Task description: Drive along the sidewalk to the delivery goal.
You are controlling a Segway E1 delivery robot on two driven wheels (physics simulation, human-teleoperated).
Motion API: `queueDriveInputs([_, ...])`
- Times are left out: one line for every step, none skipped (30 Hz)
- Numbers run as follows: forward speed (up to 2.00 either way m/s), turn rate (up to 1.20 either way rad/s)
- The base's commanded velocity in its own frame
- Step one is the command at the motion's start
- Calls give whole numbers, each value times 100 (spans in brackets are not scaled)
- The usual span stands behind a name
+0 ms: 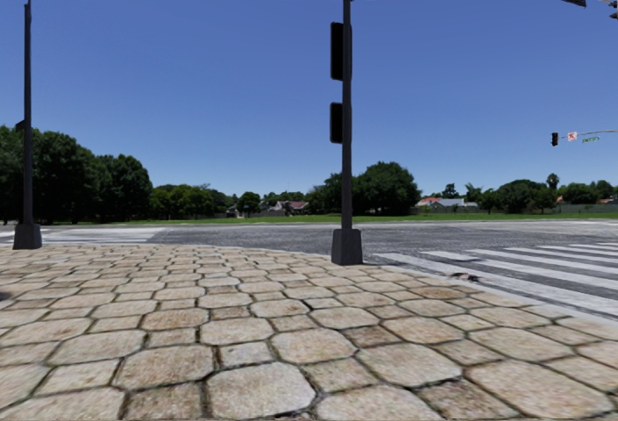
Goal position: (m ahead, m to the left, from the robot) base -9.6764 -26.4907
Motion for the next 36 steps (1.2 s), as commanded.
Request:
queueDriveInputs([132,-56])
queueDriveInputs([132,-56])
queueDriveInputs([133,-55])
queueDriveInputs([133,-55])
queueDriveInputs([141,-55])
queueDriveInputs([141,-55])
queueDriveInputs([156,-51])
queueDriveInputs([168,-47])
queueDriveInputs([175,-46])
queueDriveInputs([176,-46])
queueDriveInputs([176,-46])
queueDriveInputs([176,-46])
queueDriveInputs([177,-46])
queueDriveInputs([177,-46])
queueDriveInputs([177,-46])
queueDriveInputs([177,-46])
queueDriveInputs([177,-45])
queueDriveInputs([177,-44])
queueDriveInputs([177,-44])
queueDriveInputs([177,-44])
queueDriveInputs([177,-44])
queueDriveInputs([177,-44])
queueDriveInputs([177,-49])
queueDriveInputs([177,-49])
queueDriveInputs([177,-59])
queueDriveInputs([177,-66])
queueDriveInputs([177,-68])
queueDriveInputs([177,-69])
queueDriveInputs([177,-69])
queueDriveInputs([177,-69])
queueDriveInputs([177,-69])
queueDriveInputs([177,-69])
queueDriveInputs([177,-69])
queueDriveInputs([177,-69])
queueDriveInputs([177,-67])
queueDriveInputs([177,-65])
